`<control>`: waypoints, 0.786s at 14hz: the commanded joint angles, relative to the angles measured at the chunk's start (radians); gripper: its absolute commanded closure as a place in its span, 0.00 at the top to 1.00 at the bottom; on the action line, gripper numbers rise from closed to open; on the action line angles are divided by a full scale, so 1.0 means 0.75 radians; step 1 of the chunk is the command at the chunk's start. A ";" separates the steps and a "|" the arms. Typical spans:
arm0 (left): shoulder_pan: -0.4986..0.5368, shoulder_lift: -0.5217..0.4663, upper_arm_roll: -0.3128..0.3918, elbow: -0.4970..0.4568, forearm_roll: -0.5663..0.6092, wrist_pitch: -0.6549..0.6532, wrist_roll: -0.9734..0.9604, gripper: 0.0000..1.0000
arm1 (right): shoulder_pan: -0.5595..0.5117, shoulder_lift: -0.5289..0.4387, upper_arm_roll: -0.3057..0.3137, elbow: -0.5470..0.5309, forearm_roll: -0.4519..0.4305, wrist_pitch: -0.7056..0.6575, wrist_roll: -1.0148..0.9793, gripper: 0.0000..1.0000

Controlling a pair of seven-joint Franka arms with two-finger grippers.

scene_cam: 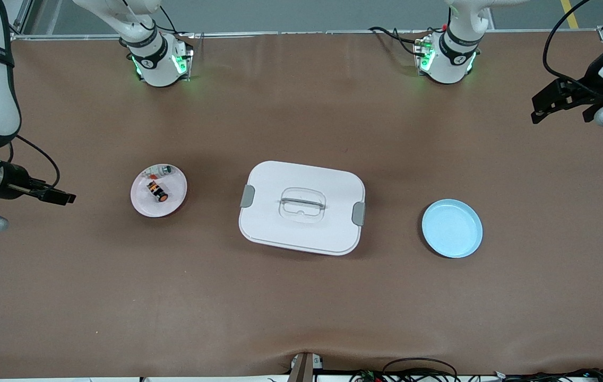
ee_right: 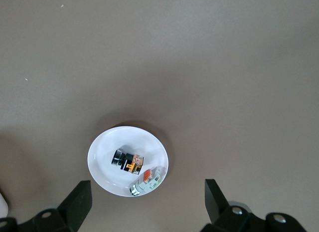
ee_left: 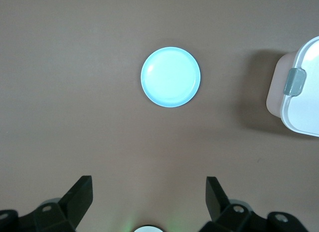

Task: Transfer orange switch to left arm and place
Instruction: 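Move the right gripper over the white dish with the switch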

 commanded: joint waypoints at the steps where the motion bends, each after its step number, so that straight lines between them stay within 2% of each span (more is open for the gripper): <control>1: 0.006 0.002 0.001 0.018 -0.014 -0.009 0.015 1.00 | 0.009 0.001 0.021 -0.040 0.029 0.020 0.309 1.00; 4: 0.006 0.000 0.001 0.020 -0.004 -0.009 0.017 1.00 | 0.065 -0.015 0.022 -0.113 0.029 0.069 0.428 1.00; 11: 0.010 -0.002 0.003 0.020 -0.004 -0.007 0.017 1.00 | 0.142 -0.187 0.024 -0.618 0.031 0.507 0.548 1.00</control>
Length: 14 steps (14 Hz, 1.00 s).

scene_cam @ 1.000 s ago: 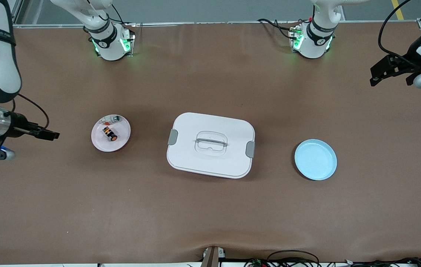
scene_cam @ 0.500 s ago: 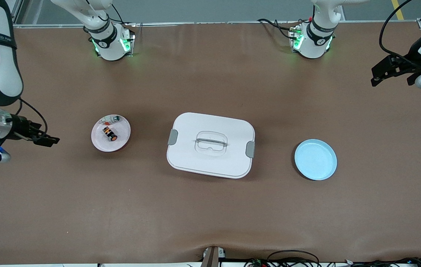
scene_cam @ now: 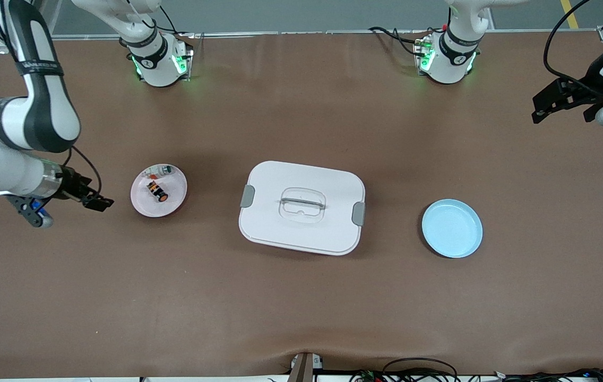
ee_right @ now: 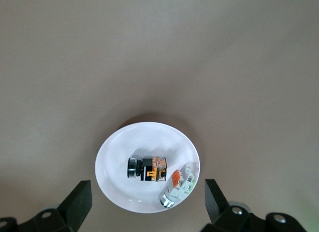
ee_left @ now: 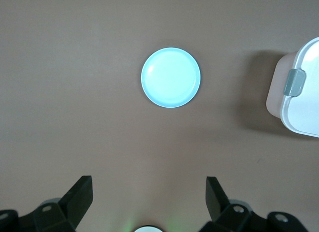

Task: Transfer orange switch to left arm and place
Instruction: 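Move the right gripper over the white dish with the switch, then lower the right gripper and grasp the orange-black switch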

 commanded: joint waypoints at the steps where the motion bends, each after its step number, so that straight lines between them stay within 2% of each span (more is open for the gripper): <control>1: 0.021 -0.002 0.002 0.016 -0.004 -0.007 0.017 1.00 | 0.067 -0.117 -0.002 -0.205 0.013 0.134 0.117 1.00; 10: 0.036 -0.002 0.002 0.014 -0.012 -0.007 0.017 1.00 | 0.149 -0.134 0.000 -0.524 0.015 0.596 0.155 1.00; 14: 0.036 -0.006 0.002 0.012 -0.014 -0.009 0.015 1.00 | 0.163 -0.123 0.000 -0.557 0.015 0.672 0.193 1.00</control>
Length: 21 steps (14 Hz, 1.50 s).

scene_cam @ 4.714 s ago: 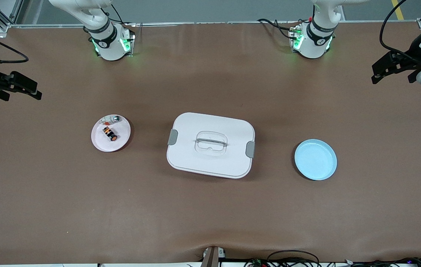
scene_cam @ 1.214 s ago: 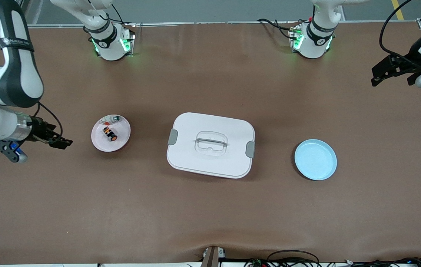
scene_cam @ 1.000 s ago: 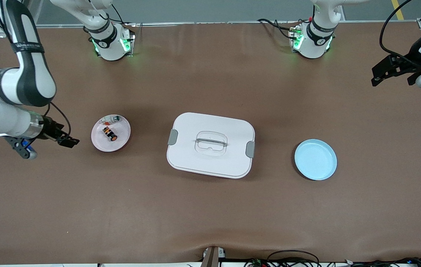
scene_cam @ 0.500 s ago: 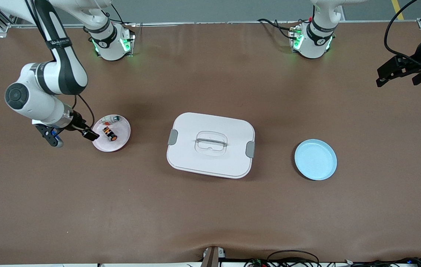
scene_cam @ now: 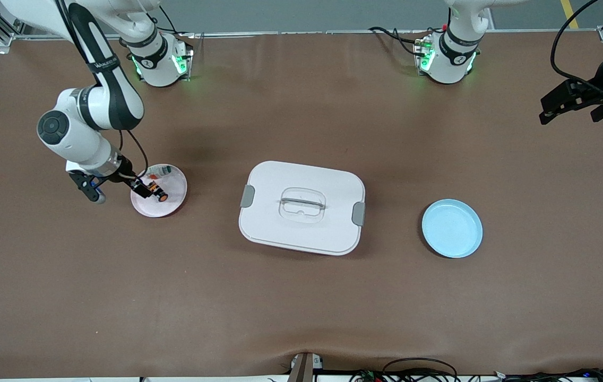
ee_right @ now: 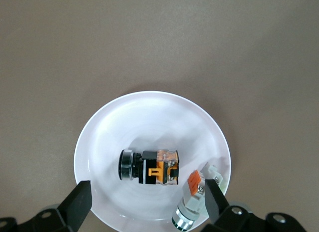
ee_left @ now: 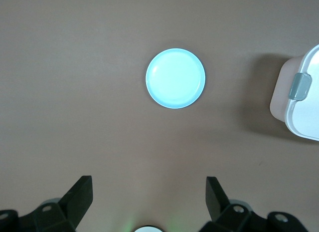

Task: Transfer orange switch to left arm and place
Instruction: 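Lower the right gripper and grasp the orange-black switch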

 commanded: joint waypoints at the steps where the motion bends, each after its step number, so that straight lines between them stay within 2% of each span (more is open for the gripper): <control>1: 0.005 -0.006 -0.001 0.013 -0.014 -0.009 0.015 1.00 | 0.029 -0.037 -0.005 -0.063 0.014 0.073 0.035 1.00; 4: 0.005 -0.004 -0.001 0.013 -0.016 -0.009 0.013 1.00 | 0.040 -0.004 -0.005 -0.110 0.014 0.202 0.040 1.00; 16: 0.005 -0.008 -0.001 0.017 -0.016 -0.009 0.015 1.00 | 0.072 0.159 -0.005 -0.104 0.014 0.366 0.042 1.00; 21: 0.007 -0.008 -0.001 0.015 -0.014 -0.009 0.017 1.00 | 0.072 0.198 -0.005 -0.104 0.014 0.377 0.042 1.00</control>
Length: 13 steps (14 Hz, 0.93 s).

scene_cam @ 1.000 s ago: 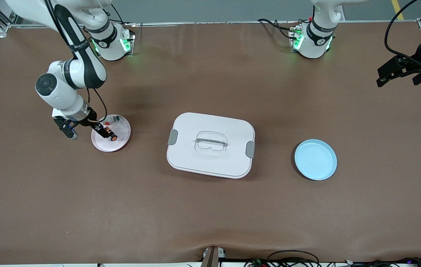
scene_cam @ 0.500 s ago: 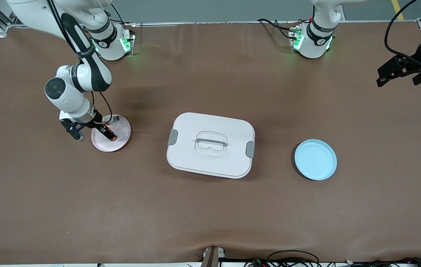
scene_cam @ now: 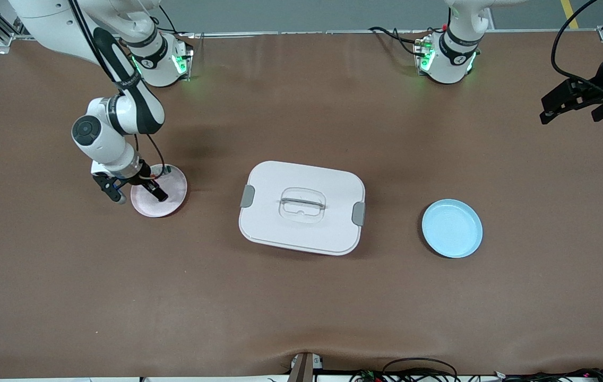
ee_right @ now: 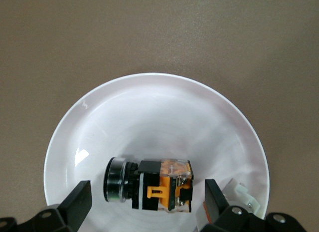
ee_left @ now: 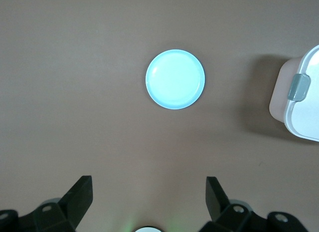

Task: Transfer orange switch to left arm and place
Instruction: 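Lower the right gripper and grasp the orange-black switch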

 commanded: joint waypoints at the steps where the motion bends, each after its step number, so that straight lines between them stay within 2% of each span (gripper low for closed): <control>1: 0.008 -0.008 0.001 0.008 -0.014 -0.009 0.017 1.00 | 0.016 0.026 -0.006 -0.005 0.014 0.024 0.021 1.00; 7: 0.006 -0.008 -0.001 0.006 -0.014 -0.013 0.023 1.00 | 0.018 0.050 -0.006 0.001 0.014 0.010 0.017 1.00; 8: 0.006 -0.004 -0.001 0.008 -0.014 -0.011 0.023 1.00 | 0.018 0.048 -0.006 0.001 0.014 0.004 0.019 0.95; 9: 0.004 -0.002 -0.001 0.008 -0.014 -0.009 0.023 1.00 | 0.018 0.046 -0.006 0.001 0.014 0.000 0.003 0.66; 10: 0.004 -0.002 -0.001 0.008 -0.014 -0.009 0.023 1.00 | 0.018 0.046 -0.004 0.003 0.014 -0.011 0.007 0.45; 11: 0.004 -0.002 -0.001 0.006 -0.014 -0.009 0.023 1.00 | 0.018 0.046 -0.004 0.014 0.014 -0.033 0.021 0.18; 12: 0.004 -0.002 -0.001 0.006 -0.014 -0.009 0.023 1.00 | 0.018 0.046 -0.004 0.030 0.014 -0.066 0.052 0.00; 13: 0.004 0.000 -0.001 0.004 -0.014 -0.009 0.023 1.00 | 0.018 0.042 -0.004 0.064 0.016 -0.120 0.107 0.00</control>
